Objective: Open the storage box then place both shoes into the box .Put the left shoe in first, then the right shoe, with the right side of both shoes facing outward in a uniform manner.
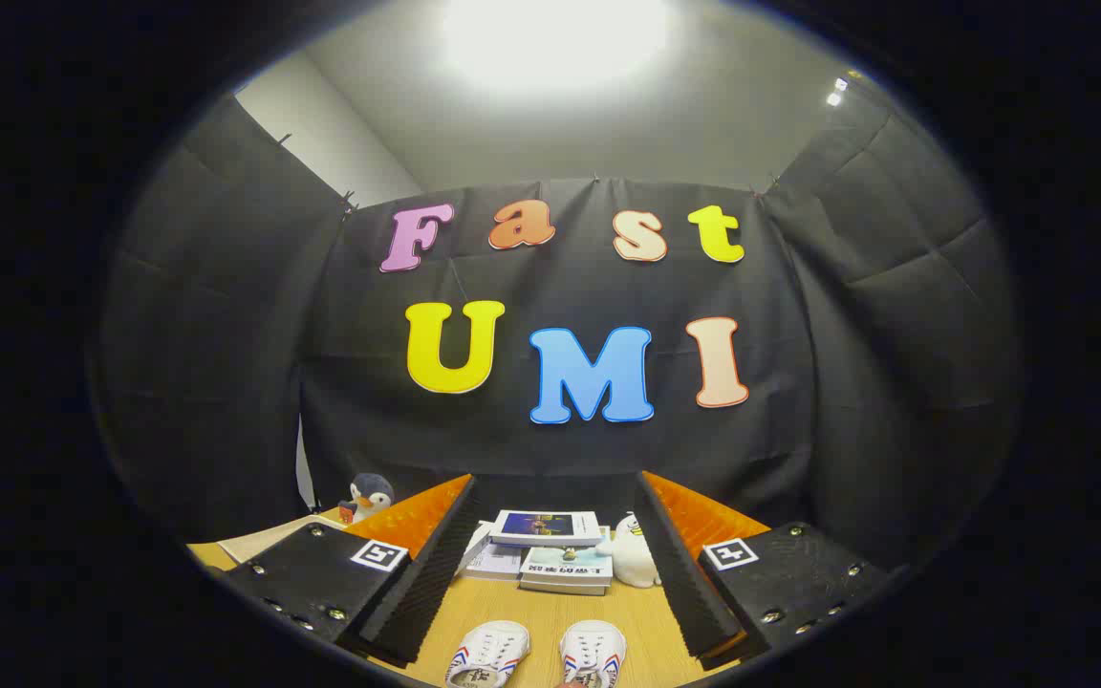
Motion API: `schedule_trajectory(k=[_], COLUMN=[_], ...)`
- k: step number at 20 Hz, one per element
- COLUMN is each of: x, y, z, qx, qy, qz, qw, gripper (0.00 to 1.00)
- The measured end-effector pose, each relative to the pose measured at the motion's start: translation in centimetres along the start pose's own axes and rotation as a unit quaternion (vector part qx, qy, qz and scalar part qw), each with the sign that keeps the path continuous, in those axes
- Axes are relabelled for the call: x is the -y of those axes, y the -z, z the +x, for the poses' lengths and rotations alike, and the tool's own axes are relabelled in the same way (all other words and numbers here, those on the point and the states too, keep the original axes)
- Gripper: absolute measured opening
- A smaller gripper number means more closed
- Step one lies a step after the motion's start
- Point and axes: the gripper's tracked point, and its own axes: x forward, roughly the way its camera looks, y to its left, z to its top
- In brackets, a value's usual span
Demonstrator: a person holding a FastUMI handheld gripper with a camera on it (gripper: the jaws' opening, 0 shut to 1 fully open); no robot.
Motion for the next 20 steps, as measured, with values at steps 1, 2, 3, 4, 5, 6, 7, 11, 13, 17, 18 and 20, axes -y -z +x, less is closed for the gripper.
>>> schedule_trajectory(k=[1, 2, 3, 4, 5, 6, 7, 11, 13, 17, 18, 20], x=[0.0, 0.0, 0.0, 0.0, 0.0, 0.1, 0.1, 0.4, 0.3, 0.4, 0.4, 0.5], y=[-0.1, -0.1, -0.2, -0.2, -0.3, -0.2, -0.3, -0.4, -0.1, 0.3, 0.4, 0.6], z=[0.0, 0.0, 0.0, 0.1, 0.1, 0.1, 0.1, -0.1, -0.2, -0.3, -0.3, -0.2], qx=[0.001, 0.001, 0.002, 0.003, 0.002, 0.002, 0.003, 0.004, 0.000, -0.006, -0.007, -0.009], qy=[0.000, 0.000, 0.000, 0.000, 0.000, 0.001, 0.002, 0.005, 0.004, 0.007, 0.008, 0.009], qz=[-0.001, -0.002, -0.002, -0.001, -0.001, 0.000, -0.001, -0.004, -0.005, -0.003, -0.002, 0.004], qw=[1.000, 1.000, 1.000, 1.000, 1.000, 1.000, 1.000, 1.000, 1.000, 1.000, 1.000, 1.000], gripper=[0.97, 0.97, 0.97, 0.97, 0.97, 0.97, 0.97, 0.97, 0.97, 0.97, 0.97, 0.97])
